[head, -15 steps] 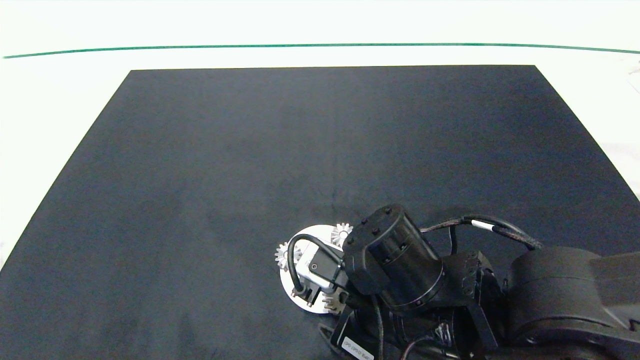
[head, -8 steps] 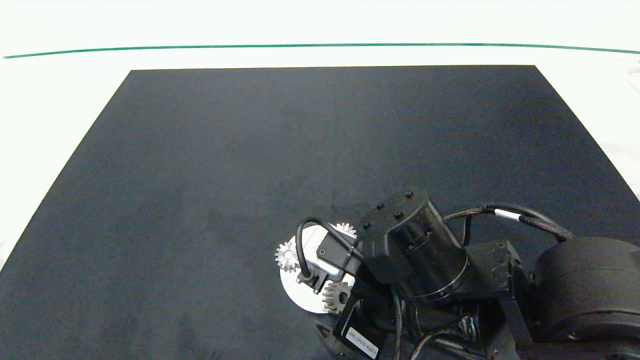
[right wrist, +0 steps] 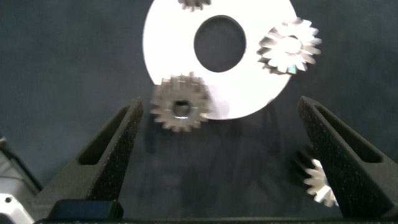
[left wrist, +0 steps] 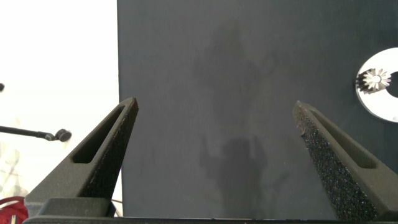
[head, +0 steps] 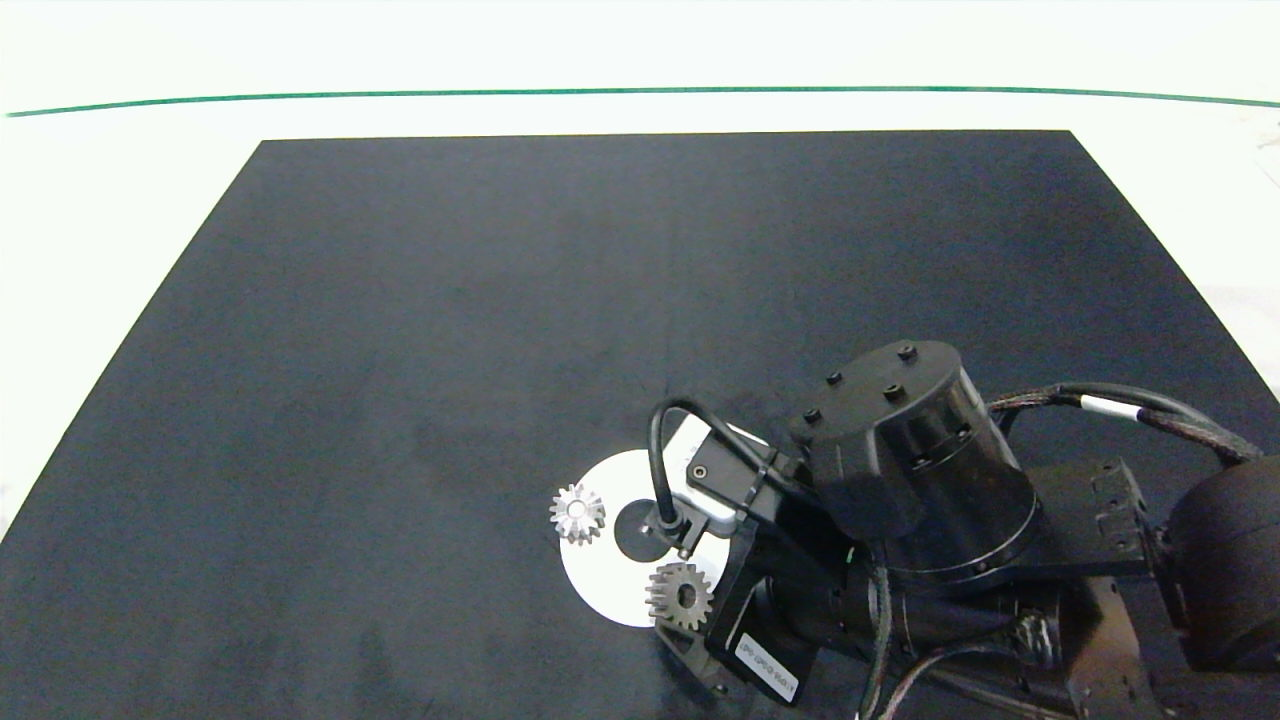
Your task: Remove an incorrectly installed larger gear and replace it with the correct smaller gear
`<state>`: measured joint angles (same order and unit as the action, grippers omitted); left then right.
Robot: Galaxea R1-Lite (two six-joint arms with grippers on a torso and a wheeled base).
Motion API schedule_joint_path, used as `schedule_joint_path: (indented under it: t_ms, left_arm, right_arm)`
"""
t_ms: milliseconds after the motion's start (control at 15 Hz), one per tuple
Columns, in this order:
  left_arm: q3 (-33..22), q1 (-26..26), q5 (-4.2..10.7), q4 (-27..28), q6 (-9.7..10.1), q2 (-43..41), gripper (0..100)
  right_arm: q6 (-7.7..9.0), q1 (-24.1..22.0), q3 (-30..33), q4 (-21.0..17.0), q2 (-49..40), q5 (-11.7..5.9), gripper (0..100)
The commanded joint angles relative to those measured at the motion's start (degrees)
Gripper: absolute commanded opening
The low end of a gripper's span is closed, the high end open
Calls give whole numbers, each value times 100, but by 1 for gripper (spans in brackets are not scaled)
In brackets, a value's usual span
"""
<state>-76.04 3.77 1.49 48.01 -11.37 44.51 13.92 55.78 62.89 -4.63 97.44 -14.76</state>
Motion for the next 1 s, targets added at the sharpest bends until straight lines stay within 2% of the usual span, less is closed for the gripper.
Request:
schedule_joint_path:
  t_ms: [67, 333, 1000]
  left_arm:
    - [11, 1, 1, 25, -23, 5, 100]
    - [28, 1, 1, 25, -49, 5, 100]
    - [46, 1, 1, 25, -49, 5, 100]
  right_arm:
    - [14, -94, -5, 6, 3, 0, 100]
    - [23, -103, 4, 261, 91, -9, 100]
    - [14, -103, -14, 446, 258, -9, 100]
